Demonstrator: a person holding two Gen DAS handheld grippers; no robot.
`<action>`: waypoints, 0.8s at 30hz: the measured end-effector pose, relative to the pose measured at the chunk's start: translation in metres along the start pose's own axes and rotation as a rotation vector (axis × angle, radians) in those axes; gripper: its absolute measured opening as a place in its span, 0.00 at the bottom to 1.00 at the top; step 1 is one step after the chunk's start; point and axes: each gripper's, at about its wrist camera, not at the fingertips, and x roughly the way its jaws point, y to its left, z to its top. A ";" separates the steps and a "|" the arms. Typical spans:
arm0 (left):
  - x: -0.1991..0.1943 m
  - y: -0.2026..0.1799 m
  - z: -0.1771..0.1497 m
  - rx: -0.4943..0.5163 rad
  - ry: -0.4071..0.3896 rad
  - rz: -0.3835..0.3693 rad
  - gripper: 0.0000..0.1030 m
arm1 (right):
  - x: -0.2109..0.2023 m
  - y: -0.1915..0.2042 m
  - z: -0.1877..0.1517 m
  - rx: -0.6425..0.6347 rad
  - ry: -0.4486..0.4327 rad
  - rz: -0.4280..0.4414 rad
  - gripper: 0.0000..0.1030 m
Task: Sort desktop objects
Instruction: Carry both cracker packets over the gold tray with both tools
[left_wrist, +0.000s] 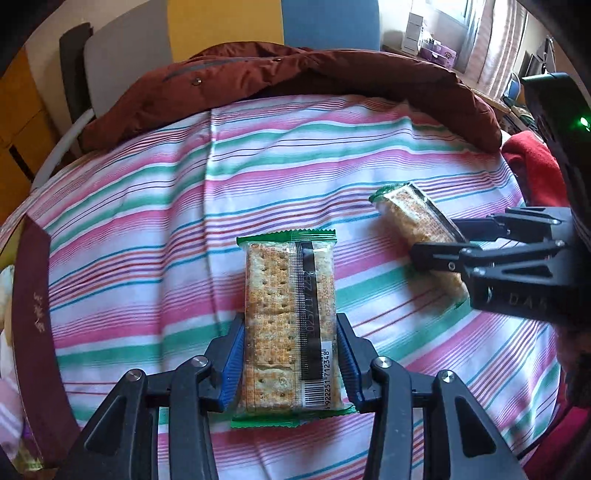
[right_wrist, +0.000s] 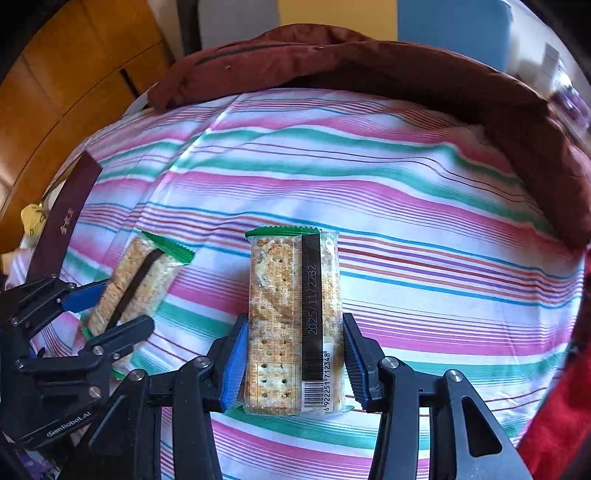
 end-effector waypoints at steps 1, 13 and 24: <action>0.000 -0.001 0.000 -0.004 -0.002 -0.001 0.45 | 0.002 0.000 0.002 0.005 0.000 0.001 0.51; -0.023 0.013 -0.013 -0.030 -0.033 0.004 0.44 | 0.004 0.008 -0.001 -0.023 -0.016 -0.063 0.47; -0.098 0.051 -0.029 -0.069 -0.185 0.060 0.44 | 0.017 0.058 0.006 -0.056 -0.013 -0.074 0.47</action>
